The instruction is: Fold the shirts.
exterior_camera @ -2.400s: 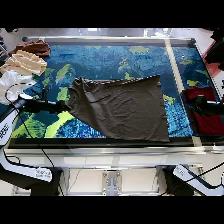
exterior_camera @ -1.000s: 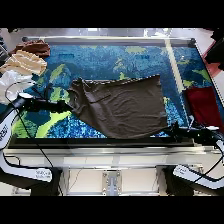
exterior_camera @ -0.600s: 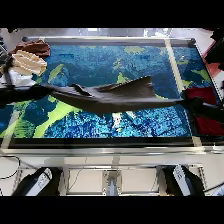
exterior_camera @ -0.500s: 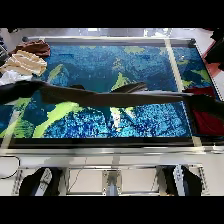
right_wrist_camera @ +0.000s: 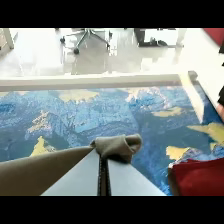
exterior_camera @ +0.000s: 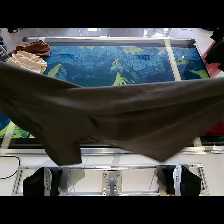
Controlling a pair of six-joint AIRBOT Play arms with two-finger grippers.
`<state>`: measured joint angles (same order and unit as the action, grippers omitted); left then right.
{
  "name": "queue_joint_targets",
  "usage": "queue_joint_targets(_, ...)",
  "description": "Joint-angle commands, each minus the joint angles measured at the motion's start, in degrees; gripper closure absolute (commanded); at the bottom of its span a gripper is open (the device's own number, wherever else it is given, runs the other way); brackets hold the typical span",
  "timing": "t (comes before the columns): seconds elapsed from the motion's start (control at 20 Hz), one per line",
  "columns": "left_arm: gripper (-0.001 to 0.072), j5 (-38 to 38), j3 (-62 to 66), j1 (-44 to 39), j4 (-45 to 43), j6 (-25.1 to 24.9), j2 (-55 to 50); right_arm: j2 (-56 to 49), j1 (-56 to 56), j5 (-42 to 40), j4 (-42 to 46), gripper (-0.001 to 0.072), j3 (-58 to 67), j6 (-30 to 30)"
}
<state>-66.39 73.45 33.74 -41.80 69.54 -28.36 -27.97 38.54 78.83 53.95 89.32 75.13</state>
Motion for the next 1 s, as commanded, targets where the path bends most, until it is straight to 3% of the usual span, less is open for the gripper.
queue_joint_targets(0.0,0.0697,-15.98,0.28,-2.29,5.4,1.18,-13.33,-9.84,-0.04,-0.44,-14.21,0.0704,-3.15,-4.92)
queue_joint_targets(0.1,0.0697,-14.56,-3.58,-10.78,0.98,0.96,-22.16,-17.88,-1.25,-0.94,-27.02,0.0704,-9.66,-11.17)
queue_joint_targets(0.15,0.0696,-11.89,-5.7,-16.39,-3.1,0.96,-27.08,-21.92,-3.3,-3.02,-27.67,0.0704,-12.68,-13.18)
queue_joint_targets(0.3,0.0696,4.52,-7.87,-28.7,-16.65,2.25,-43.25,-33.99,-12.5,-15.39,-17.51,0.0704,-18.62,-13.31)
queue_joint_targets(0.45,0.0696,24.28,-4.44,-30.8,-20.33,12.02,-58.71,-48.04,-21.35,-28.61,-14.6,0.0704,-19.06,-13.29)
queue_joint_targets(0.6,0.0696,26.34,4.46,-30.01,-20.24,16.2,-69.33,-60.39,-28.26,-42.99,-15.1,0.0704,-16.04,-11.67)
queue_joint_targets(0.75,0.0686,26.53,10.84,-29.81,-18.25,16.22,-72.89,-68.11,-32.24,-47.82,-15.08,0.0701,-9.49,-11.37)
queue_joint_targets(0.8,0.0543,26.38,12.0,-29.57,-17.73,16.2,-72.57,-69.33,-32.85,-47.84,-15.06,0.0696,-7.15,-11.34)
queue_joint_targets(0.85,0.0187,25.77,12.85,-29.2,-17.73,16.2,-71.65,-69.53,-32.87,-47.58,-15.04,0.0598,-5.2,-11.3)
queue_joint_targets(0.9,0.0,24.37,13.53,-28.37,-17.73,16.2,-69.9,-69.26,-32.39,-45.72,-14.8,0.0416,-2.99,-10.78)
queue_joint_targets(0.95,0.0008,21.9,13.9,-27.12,-17.79,15.89,-67.49,-68.52,-31.15,-41.64,-13.79,0.0362,-0.24,-10.23)
